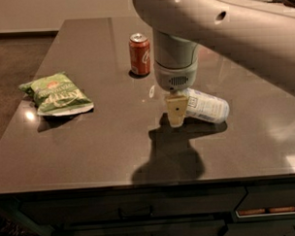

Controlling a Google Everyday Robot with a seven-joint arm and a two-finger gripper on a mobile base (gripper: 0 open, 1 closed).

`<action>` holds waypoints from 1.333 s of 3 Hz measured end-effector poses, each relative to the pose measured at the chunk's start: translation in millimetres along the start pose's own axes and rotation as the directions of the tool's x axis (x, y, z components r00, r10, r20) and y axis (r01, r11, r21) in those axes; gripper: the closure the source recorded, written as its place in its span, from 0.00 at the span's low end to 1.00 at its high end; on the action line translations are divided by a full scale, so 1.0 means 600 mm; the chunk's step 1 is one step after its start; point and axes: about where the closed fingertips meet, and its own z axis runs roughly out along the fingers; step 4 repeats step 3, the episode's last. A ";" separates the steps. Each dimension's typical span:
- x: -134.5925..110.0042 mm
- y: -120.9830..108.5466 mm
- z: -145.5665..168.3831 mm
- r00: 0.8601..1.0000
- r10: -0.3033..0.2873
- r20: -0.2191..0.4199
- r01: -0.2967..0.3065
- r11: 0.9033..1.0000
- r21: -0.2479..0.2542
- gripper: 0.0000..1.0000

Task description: Knock blue plastic bottle over

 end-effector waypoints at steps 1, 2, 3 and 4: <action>-0.005 0.010 0.015 1.000 -0.027 0.003 0.027 0.999 -0.032 0.00; -0.011 0.033 0.042 0.999 -0.037 0.032 0.039 0.996 -0.082 0.00; -0.011 0.034 0.042 0.999 -0.036 0.033 0.039 0.996 -0.083 0.00; -0.011 0.034 0.042 0.999 -0.036 0.033 0.039 0.996 -0.083 0.00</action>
Offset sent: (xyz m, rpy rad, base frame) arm -0.0165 0.0065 -0.0319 0.0096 0.1115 0.0557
